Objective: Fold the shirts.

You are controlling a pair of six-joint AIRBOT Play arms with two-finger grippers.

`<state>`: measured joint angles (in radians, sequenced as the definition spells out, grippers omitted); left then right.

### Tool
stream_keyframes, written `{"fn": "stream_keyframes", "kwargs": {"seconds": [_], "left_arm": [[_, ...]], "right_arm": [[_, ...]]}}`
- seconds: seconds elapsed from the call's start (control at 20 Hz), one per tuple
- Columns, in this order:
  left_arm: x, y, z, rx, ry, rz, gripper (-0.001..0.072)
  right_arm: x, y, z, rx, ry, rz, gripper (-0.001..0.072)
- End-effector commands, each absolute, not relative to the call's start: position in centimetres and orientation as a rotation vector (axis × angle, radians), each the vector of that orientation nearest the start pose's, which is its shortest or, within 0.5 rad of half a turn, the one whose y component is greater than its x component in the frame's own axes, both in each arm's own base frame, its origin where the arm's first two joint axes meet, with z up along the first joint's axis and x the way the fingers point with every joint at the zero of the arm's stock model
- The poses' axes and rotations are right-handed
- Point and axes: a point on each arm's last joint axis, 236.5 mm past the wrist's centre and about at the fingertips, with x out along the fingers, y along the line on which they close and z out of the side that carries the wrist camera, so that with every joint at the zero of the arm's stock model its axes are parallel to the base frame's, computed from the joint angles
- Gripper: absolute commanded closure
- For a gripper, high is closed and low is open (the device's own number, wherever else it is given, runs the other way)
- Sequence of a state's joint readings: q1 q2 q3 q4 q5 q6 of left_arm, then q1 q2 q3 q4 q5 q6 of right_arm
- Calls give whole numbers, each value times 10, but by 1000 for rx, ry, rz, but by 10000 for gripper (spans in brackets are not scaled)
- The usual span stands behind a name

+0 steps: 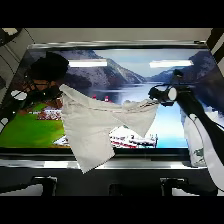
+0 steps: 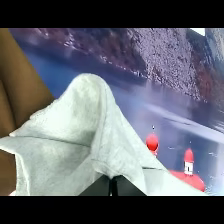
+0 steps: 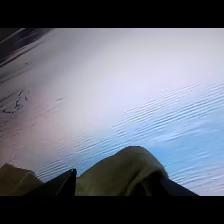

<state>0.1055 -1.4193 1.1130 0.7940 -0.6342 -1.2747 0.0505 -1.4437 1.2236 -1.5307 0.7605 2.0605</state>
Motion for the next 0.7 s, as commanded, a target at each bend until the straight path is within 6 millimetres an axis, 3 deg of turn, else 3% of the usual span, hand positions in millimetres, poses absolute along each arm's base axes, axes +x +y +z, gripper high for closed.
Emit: {"fn": "stream_keyframes", "kwargs": {"seconds": [0.0, 0.05, 0.15, 0.25, 0.3, 0.4, 0.5, 0.65], "left_arm": [[492, -53, 23, -562, 846, -187, 682], [490, -55, 23, -562, 857, -195, 683], [486, -58, 21, -564, 878, -209, 682], [482, -61, 19, -566, 894, -220, 682], [480, -63, 19, -566, 904, -227, 682], [475, -67, 17, -568, 929, -244, 682], [469, -72, 16, -569, 955, -262, 682], [467, -73, 16, -564, 961, -270, 682]], "right_arm": [[446, -12, 34, 535, 1047, -154, 150], [424, -23, 35, 582, 1115, -122, 151], [360, -29, 17, 662, 1368, -58, 151], [311, -18, -14, 708, 1560, -41, 148], [300, 0, -30, 754, 1600, -17, 143], [300, 38, -58, 841, 1578, 20, 141], [315, 52, -83, 832, 1489, -17, 141], [328, 82, -95, 903, 1474, -17, 142]]}}
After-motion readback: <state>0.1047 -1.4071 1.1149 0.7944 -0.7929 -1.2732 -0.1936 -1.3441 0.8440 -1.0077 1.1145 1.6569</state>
